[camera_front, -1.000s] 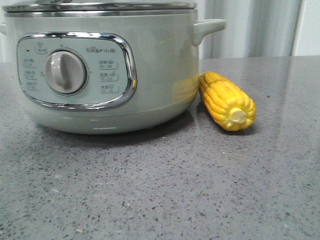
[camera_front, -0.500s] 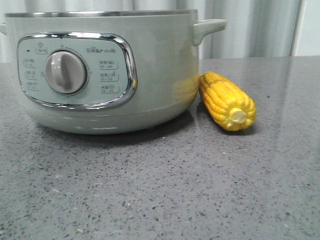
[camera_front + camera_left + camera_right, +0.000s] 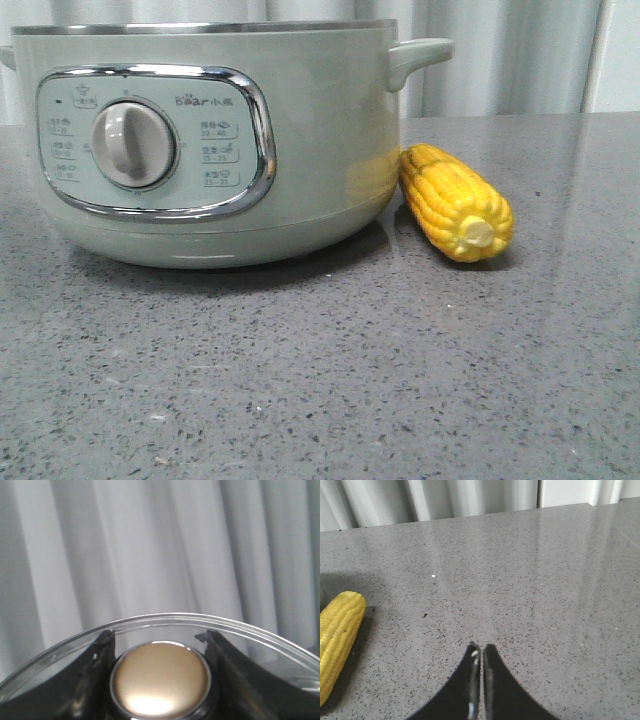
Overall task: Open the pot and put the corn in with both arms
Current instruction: 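Carry the glass lid off the pot and lower it beside the pot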
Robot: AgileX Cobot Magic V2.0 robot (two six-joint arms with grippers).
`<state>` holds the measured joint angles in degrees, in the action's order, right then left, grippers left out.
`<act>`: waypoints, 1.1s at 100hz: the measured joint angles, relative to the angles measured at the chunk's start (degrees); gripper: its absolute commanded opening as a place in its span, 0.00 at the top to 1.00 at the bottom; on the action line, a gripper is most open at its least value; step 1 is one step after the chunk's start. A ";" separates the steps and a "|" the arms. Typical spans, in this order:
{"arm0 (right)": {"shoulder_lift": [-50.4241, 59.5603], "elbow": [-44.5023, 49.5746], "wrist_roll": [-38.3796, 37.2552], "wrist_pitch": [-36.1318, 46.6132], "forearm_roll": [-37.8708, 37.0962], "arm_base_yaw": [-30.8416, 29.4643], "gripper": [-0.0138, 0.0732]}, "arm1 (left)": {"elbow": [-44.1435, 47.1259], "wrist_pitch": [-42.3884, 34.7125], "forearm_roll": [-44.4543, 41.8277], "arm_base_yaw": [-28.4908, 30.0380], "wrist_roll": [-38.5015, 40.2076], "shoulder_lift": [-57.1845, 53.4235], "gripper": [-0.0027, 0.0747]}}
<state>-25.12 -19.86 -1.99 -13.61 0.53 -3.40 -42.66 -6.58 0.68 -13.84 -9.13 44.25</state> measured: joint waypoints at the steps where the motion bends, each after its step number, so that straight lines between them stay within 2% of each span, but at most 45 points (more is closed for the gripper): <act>1: 0.00 0.00 0.00 0.00 0.00 0.00 0.93 | 0.74 0.09 0.00 0.23 0.00 -0.30 0.98; 23: 0.00 0.00 0.00 0.13 0.00 0.00 0.93 | 11.22 1.23 0.00 5.96 -0.09 -8.00 0.98; 52: 0.00 0.00 0.00 0.13 0.00 0.00 0.93 | 20.54 -0.62 3.38 9.14 -0.09 -7.83 0.98; 72: 0.00 0.00 0.00 0.17 0.00 0.00 0.93 | 24.11 -6.21 3.95 9.14 -0.09 -2.35 0.98; 110: 0.00 0.00 0.00 0.26 0.00 0.00 0.93 | 24.57 -18.26 4.17 9.14 1.18 13.33 0.98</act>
<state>-25.12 -19.86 -1.99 -13.35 0.53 -3.40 -18.09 -24.84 4.85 -4.71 -7.95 57.58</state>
